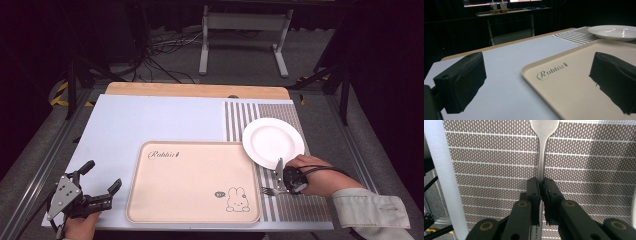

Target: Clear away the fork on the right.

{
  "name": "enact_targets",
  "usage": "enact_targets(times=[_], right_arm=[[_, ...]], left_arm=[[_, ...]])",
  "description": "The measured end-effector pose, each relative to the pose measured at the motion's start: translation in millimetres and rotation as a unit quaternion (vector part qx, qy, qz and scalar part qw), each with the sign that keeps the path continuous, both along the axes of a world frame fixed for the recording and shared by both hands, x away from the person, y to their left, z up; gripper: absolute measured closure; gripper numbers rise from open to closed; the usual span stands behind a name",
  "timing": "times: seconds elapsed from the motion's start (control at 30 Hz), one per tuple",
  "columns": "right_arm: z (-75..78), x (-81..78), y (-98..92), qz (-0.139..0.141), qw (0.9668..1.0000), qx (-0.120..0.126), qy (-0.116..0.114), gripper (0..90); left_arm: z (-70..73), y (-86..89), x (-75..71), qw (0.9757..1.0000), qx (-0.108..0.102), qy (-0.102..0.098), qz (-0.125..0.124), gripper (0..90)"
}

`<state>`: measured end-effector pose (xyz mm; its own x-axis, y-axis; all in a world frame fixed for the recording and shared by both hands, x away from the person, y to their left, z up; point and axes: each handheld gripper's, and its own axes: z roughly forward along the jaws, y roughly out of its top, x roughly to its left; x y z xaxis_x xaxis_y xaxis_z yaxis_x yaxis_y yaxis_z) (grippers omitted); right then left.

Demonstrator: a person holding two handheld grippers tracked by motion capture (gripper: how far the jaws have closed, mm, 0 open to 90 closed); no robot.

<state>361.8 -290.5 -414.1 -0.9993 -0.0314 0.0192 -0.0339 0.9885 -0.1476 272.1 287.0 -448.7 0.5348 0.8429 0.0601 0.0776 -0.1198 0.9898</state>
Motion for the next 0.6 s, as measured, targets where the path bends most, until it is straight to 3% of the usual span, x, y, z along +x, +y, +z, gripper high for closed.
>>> enact_targets(times=[0.4, 0.6], right_arm=[[-0.1, -0.3, 1.5, -0.012, 0.9999, -0.004, -0.002, 84.9], [6.3, -2.4, 0.5, -0.027, 0.9995, 0.017, -0.004, 84.9]], left_arm=[[-0.3, 0.0, 0.1, 1.0000, 0.000, 0.001, 0.001, 1.4], [-0.4, 0.1, 0.4, 1.0000, 0.000, 0.002, 0.001, 1.4]])
